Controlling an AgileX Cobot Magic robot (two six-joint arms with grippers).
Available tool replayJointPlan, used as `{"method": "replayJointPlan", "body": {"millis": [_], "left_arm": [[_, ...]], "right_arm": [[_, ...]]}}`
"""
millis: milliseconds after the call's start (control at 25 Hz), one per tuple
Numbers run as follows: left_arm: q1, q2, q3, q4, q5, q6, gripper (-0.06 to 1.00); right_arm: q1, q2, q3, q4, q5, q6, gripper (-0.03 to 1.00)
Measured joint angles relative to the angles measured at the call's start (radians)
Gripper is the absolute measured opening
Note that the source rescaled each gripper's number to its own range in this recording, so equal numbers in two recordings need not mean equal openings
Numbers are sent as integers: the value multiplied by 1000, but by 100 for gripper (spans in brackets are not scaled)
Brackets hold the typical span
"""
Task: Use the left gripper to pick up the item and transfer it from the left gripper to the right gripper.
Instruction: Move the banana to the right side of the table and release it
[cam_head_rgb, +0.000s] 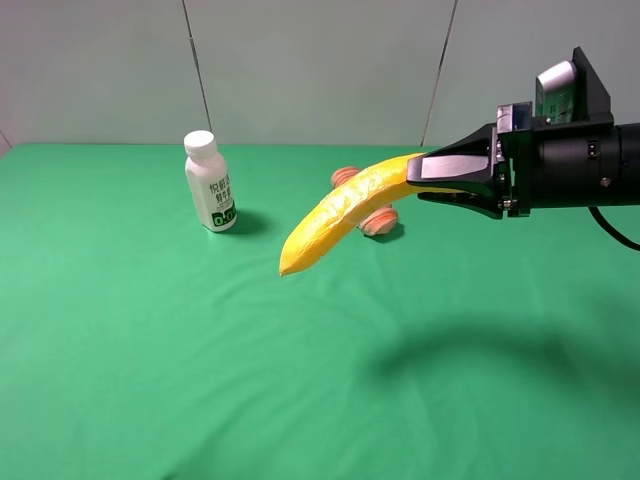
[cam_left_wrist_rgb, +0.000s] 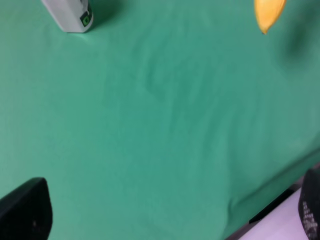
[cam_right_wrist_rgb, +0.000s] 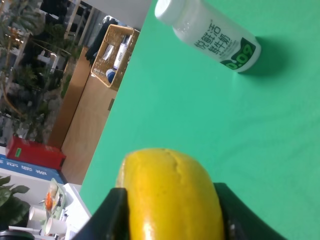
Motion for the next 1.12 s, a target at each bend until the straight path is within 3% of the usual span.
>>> {"method": "replayJointPlan", "body": {"millis": [400, 680, 1120], "left_arm": [[0, -263, 188, 0, 0, 20, 98], [0, -408, 324, -11, 0, 87, 98], [0, -552, 463, -80, -12, 168, 98]], "right_arm": [[0, 0, 0, -1, 0, 7, 0], [0, 0, 0, -1, 0, 16, 0], [0, 0, 0, -1, 0, 46, 0]]}}
